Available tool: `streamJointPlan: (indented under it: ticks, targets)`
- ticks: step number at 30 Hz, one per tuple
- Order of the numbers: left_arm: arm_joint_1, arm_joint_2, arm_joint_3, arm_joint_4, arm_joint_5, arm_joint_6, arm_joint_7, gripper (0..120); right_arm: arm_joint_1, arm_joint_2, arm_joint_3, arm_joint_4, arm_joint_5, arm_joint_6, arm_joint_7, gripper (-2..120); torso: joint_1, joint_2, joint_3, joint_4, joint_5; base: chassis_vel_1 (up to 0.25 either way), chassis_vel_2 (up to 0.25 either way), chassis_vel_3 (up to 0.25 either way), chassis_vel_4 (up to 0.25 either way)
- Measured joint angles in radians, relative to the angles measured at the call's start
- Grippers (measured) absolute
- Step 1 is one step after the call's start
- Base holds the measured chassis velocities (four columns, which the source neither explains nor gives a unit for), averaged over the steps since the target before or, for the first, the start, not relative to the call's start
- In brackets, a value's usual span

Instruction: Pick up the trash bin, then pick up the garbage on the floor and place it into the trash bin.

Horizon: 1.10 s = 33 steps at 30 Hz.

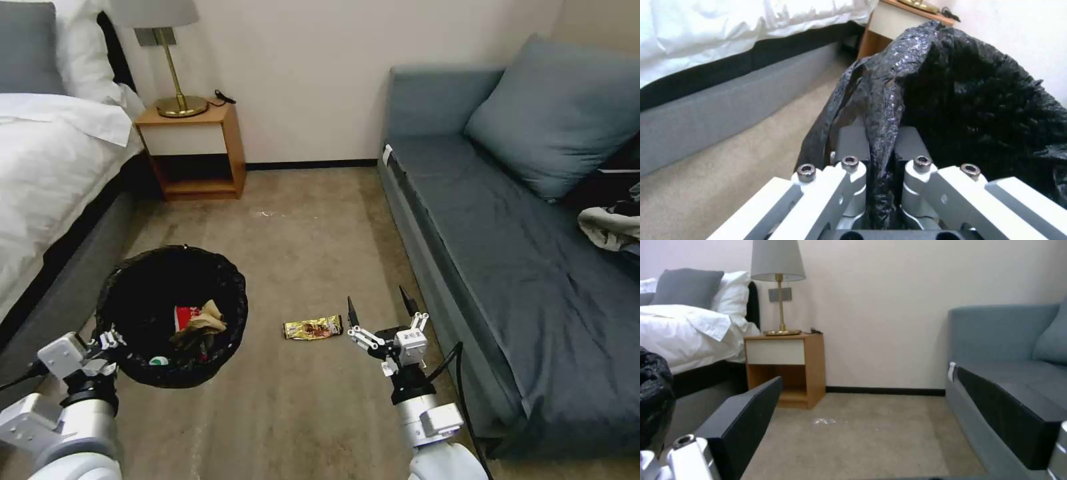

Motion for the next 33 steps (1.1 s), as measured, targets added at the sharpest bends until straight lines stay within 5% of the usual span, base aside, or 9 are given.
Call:
streamJointPlan:
  ticks: [33]
  targets:
    - [-0.018, 0.006, 0.007, 0.016, -0.002, 0.000, 0.001, 7, 0.013, 0.008, -0.032, -0.043, -0.023, 0.018, -0.011, 100, 0.000, 0.000, 0.000, 0.0000, 0.0000, -0.059, 0.056, 0.060, -0.060]
